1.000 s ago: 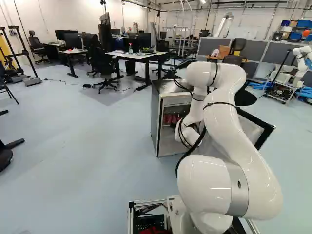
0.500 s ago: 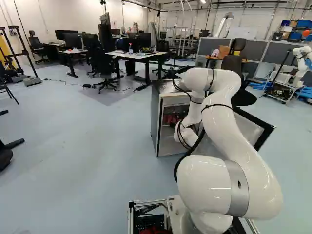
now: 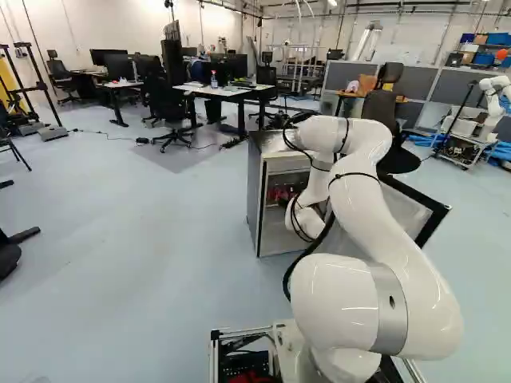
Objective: Grab a drink from the fridge
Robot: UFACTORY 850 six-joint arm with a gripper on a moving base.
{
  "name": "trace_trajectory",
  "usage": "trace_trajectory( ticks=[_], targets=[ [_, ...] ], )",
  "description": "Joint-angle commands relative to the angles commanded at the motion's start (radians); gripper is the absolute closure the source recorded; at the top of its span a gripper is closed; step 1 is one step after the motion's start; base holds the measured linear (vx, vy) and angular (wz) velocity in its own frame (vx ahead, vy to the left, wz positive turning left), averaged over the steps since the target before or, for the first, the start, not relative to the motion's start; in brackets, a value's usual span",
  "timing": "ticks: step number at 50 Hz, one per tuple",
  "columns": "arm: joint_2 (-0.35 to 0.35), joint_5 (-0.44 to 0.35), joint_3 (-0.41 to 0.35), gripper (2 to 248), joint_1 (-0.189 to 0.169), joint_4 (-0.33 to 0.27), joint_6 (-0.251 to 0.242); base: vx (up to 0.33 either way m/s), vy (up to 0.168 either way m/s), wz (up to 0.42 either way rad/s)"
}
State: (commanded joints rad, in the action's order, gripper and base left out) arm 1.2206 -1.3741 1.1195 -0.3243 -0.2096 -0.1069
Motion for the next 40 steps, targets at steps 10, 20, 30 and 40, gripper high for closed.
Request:
trace_trajectory(
  ticks=[10, 20, 30, 40],
  targets=[
    [0.019, 0.000, 0.036, 3, -0.002, 0.000, 0.000, 0.000, 0.000, 0.000],
    [0.034, 0.000, 0.066, 3, 0.001, 0.000, 0.000, 0.000, 0.000, 0.000],
    [0.043, 0.009, 0.082, 3, 0.003, 0.000, 0.000, 0.000, 0.000, 0.000],
    [0.047, 0.025, 0.089, 3, 0.004, 0.000, 0.000, 0.000, 0.000, 0.000]
  ],
)
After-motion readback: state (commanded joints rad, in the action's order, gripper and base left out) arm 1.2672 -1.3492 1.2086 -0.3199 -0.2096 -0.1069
